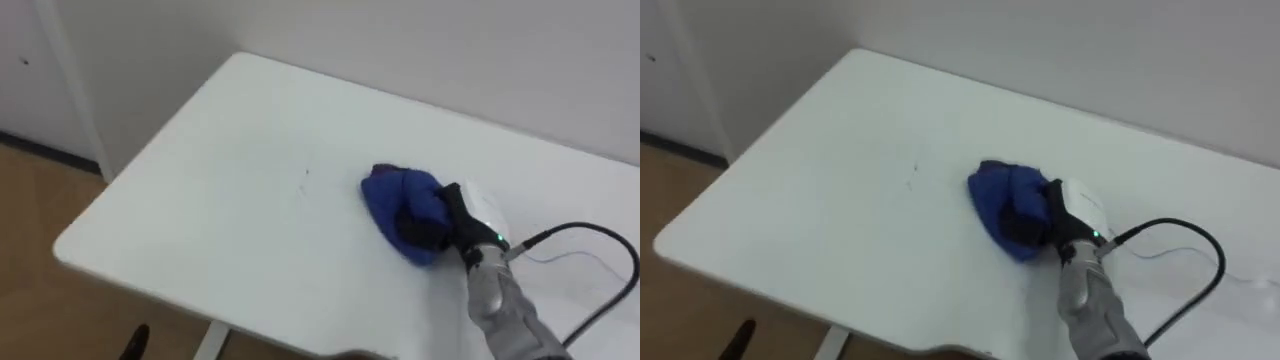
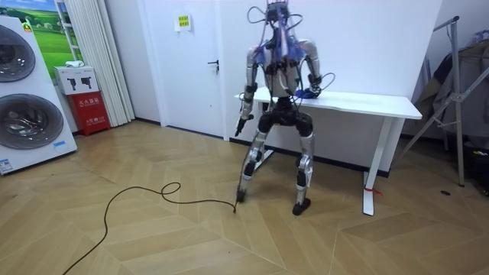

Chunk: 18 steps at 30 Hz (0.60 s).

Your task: Wipe table

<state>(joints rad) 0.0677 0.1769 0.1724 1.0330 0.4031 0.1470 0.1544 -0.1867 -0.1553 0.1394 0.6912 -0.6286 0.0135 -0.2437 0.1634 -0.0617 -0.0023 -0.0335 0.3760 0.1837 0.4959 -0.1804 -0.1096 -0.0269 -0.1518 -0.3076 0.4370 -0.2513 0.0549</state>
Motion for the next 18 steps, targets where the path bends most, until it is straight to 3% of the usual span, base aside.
schedule_joint_plan(ticks=[1,2,3,4,5,6,8,11,13,14,17,18], knots=[[35,-40,-1,-9,0,32,-35,0,8,-2,-59,5,-1,3,19,100,-12,-15,12,-134,-368,20,280,-270,88,27,24,-5,-96,17,-65,-5],[174,-77,-19,-61,-1,48,-89,0,15,-60,-113,-10,-17,5,48,100,-69,64,25,-325,-1160,40,593,-725,320,126,55,-5,-323,84,-171,-9],[380,-107,-20,-180,0,78,-91,0,27,-133,-242,-30,-81,5,36,100,-130,129,30,-478,-1989,34,415,-917,538,276,71,-5,-572,243,-146,-10],[526,-109,-16,-315,0,93,-91,0,71,-183,-349,-28,-115,0,18,100,-179,187,30,-482,-2420,35,82,-906,584,362,85,-4,-739,308,-133,-6],[841,-88,6,-601,0,107,-78,0,257,-331,-545,-59,-191,-22,-124,100,-230,328,-32,-344,-3069,91,-822,-650,1330,496,152,9,-1117,449,-60,-10],[1135,-16,171,-762,1,122,17,0,534,-405,-689,-65,-191,-110,-254,100,-295,290,-104,72,-3241,102,-1452,-432,1339,678,149,20,-1442,536,49,-7],[1365,-13,505,-769,8,130,157,0,865,-491,-1291,-103,-253,-333,-425,100,-470,229,-90,432,-3414,189,-2104,-227,1394,925,144,-70,-1761,645,85,-2],[1909,-16,983,-767,5,154,291,0,1362,-673,-2513,66,-319,-580,-883,100,-861,106,-155,785,-3565,153,-2627,-148,1396,1180,127,-101,-2037,717,170,2],[2119,-6,1300,-824,3,169,351,0,1725,-828,-3202,125,-84,-580,-1093,100,-1086,-24,-166,922,-3698,19,-2749,-141,1385,1373,142,-203,-2241,735,197,17],[2166,4,1479,-844,9,191,355,0,1870,-866,-3640,212,2,-579,-1194,100,-1364,-116,-161,960,-3728,-104,-2787,-139,1381,1548,147,-330,-2344,735,198,36],[2060,-6,1474,-988,-7,214,350,0,2021,-1001,-3991,471,452,-514,-1219,100,-1396,-217,-153,1179,-3732,-227,-2946,-138,1367,1713,172,-322,-2350,735,198,8],[1912,-19,1253,-1049,-22,209,349,0,2002,-969,-3806,317,503,-318,-1162,100,-1330,-218,-148,1175,-3731,-203,-2961,-142,1362,1714,173,-307,-2348,735,197,-12]])
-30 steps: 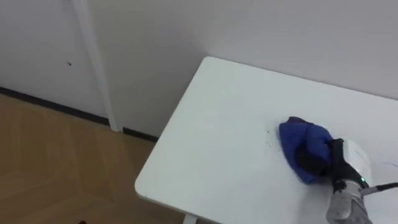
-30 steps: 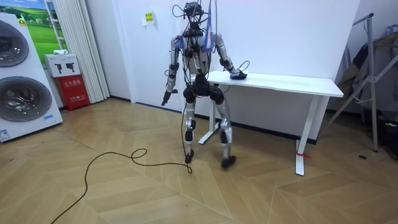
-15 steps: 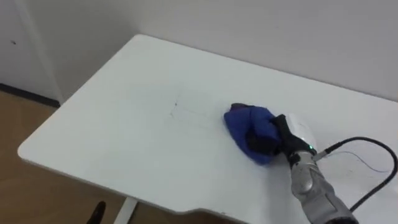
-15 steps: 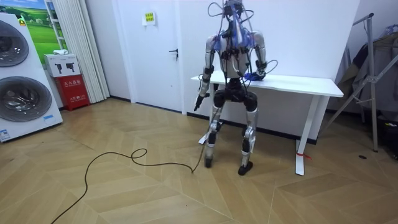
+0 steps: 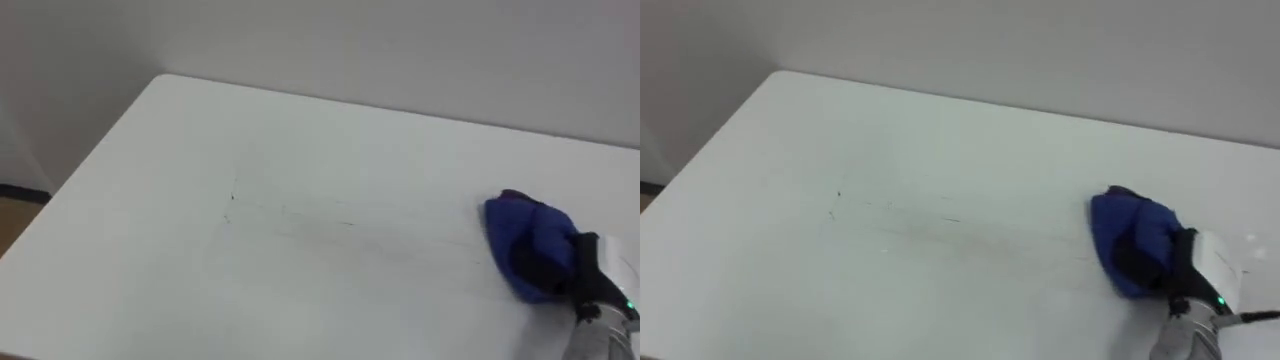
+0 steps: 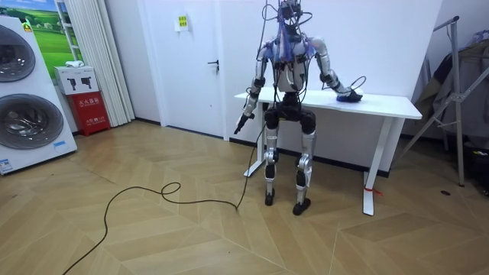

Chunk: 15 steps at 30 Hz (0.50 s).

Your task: Wipe table

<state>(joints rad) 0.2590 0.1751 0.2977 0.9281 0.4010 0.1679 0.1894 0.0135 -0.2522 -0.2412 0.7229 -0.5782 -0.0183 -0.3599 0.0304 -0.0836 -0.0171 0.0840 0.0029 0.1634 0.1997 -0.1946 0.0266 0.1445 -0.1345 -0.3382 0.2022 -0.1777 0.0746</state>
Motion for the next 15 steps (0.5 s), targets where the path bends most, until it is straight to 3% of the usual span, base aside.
schedule_joint_plan(ticks=[1,2,3,4,6,8,9,11,13,15], knots=[[-115,-4,-97,0,-37,-11,-1,0,-62,8,72,-69,14,148,8,100,32,4,3,-9,2,33,-20,-2,-3,-32,0,15,0,0,0,-23],[-353,-17,-329,44,-199,-27,17,0,-245,9,350,-407,1,580,127,100,155,13,15,-20,15,185,-88,-3,-8,-163,10,153,8,0,1,-58],[-634,-16,-585,171,-404,-27,26,0,-389,84,874,-933,-123,1205,344,100,513,47,34,-44,52,379,-115,-13,-33,-285,45,296,2,10,-3,-72],[-800,-19,-700,313,-472,-24,34,0,-444,96,1188,-1227,-241,1475,481,100,644,76,49,-48,85,390,-139,-22,-48,-337,91,379,-10,72,-32,-79],[-1319,-7,-1129,593,-520,81,33,0,-773,369,3024,-2764,-1050,2442,1321,100,1188,102,65,-88,225,310,-192,-37,-145,-569,295,365,4,225,-228,-60],[-1545,-17,-1543,769,-547,232,1,0,-1713,888,4435,-3087,-1659,2664,2070,100,1355,103,77,-143,318,262,-183,10,-230,-621,393,288,-7,263,-288,-10],[-1719,-66,-1884,679,-531,283,-41,0,-2282,1326,5144,-3333,-2076,2741,2529,100,1525,144,116,-233,367,202,-176,35,-272,-669,429,185,-12,263,-298,19],[-1775,-246,-2082,488,-536,319,-55,0,-3154,1713,5930,-3470,-2263,2613,3000,100,1887,227,204,-362,385,80,-180,86,-313,-756,453,85,-24,271,-313,31],[-1696,-310,-2070,432,-512,435,-52,0,-3540,1731,6249,-3397,-2264,2437,3205,100,2269,234,221,-384,341,-153,-211,186,-300,-693,452,-31,-213,272,-314,53],[-1186,-277,-1869,307,-506,737,-58,0,-3284,1727,6085,-2974,-2286,2342,3188,100,2234,212,218,-382,243,-683,-223,197,-294,-392,432,-199,-379,271,-312,69]])
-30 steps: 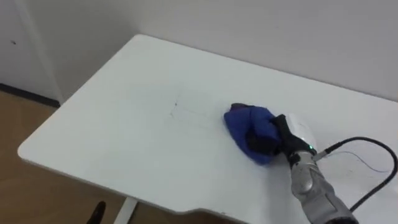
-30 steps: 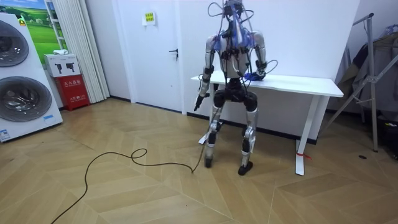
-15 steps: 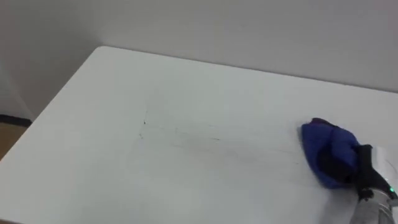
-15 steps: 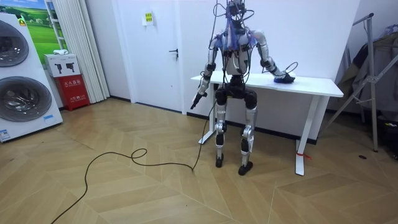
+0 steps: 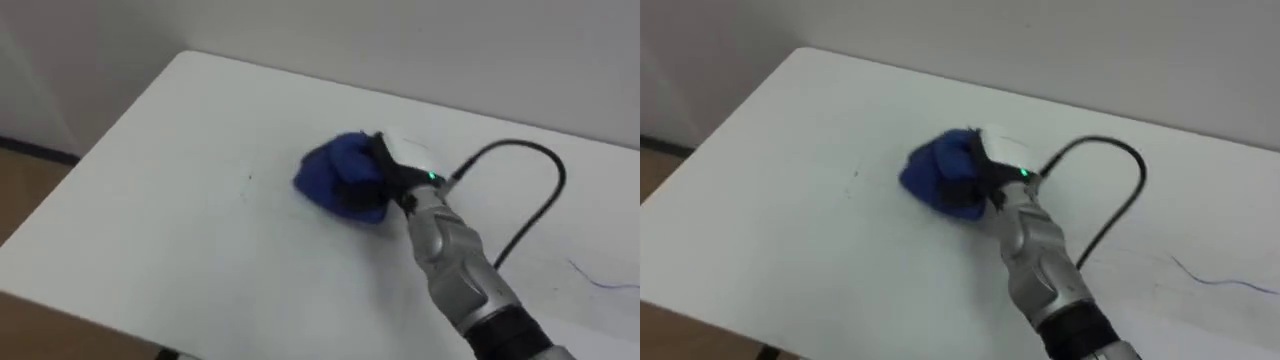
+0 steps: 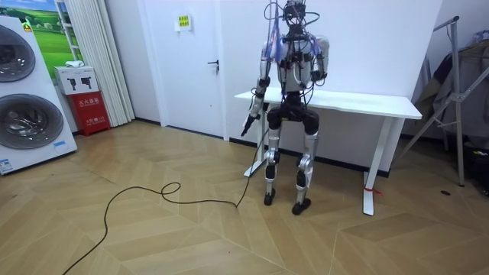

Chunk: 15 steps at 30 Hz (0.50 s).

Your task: Wipe table

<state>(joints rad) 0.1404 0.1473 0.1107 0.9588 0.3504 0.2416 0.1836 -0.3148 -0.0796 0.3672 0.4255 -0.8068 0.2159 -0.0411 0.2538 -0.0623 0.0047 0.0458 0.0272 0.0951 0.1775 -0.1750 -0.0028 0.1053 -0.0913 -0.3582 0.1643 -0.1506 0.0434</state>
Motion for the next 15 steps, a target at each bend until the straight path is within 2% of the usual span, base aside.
schedule_joint_plan(ticks=[1,2,3,4,6,7,8,11,12,14,15], knots=[[142,-3,65,-33,0,31,-4,0,203,-18,-138,108,3,-13,-32,100,-44,4,2,-3,-33,-126,8,5,8,59,-12,-7,-21,0,0,57],[404,-12,150,-69,-7,43,-5,0,798,2,-731,115,469,-383,-338,100,-114,13,8,21,-88,-193,22,7,11,200,-54,-14,-119,-2,4,34],[694,-16,309,-70,-10,42,-2,0,1234,-49,-947,263,767,-846,-756,100,-260,25,16,120,-153,-235,34,10,16,332,-111,-72,-153,-31,50,24],[817,-15,409,-68,-8,42,4,0,1421,-49,-1086,332,882,-1083,-985,100,-399,51,25,188,-180,-253,27,10,16,421,-127,-90,-172,-32,51,22],[1129,2,1138,-68,178,-87,20,0,2511,-70,-2010,375,1369,-1987,-1886,100,-1014,32,7,360,-261,-112,-60,10,16,715,-176,-1,-289,-47,76,30],[1160,35,1319,-65,182,-104,47,0,2727,-123,-2179,369,1441,-2116,-2196,100,-1152,13,-1,374,-274,-108,-97,9,16,716,-189,1,-273,-63,101,14],[1210,110,1677,-59,458,-104,77,0,3131,-314,-2660,366,1547,-2361,-2646,100,-1456,-3,-4,375,-289,-45,-118,9,17,719,-204,27,-285,-66,107,-3],[1203,247,2361,-100,1039,-161,234,0,4147,-756,-4129,429,2215,-2501,-3565,100,-1865,-3,-32,468,-403,-12,-116,-3,46,798,-323,-7,-284,-118,191,-7],[1169,273,2605,-247,1229,-188,261,0,4369,-910,-4693,732,2485,-2578,-3819,100,-2004,15,-64,537,-402,-5,-107,-50,123,866,-326,-4,-272,-121,198,-5],[1080,359,2678,-322,1233,-243,307,0,4359,-1136,-5315,1335,2696,-2595,-3986,100,-2082,32,-133,555,-386,11,-93,-127,244,866,-304,60,-235,-140,230,-17],[983,346,2652,-334,1211,-261,307,0,4193,-1243,-5519,1682,2704,-2587,-3945,100,-2108,46,-141,589,-370,105,-89,-140,259,856,-302,184,-221,-133,242,-28]])
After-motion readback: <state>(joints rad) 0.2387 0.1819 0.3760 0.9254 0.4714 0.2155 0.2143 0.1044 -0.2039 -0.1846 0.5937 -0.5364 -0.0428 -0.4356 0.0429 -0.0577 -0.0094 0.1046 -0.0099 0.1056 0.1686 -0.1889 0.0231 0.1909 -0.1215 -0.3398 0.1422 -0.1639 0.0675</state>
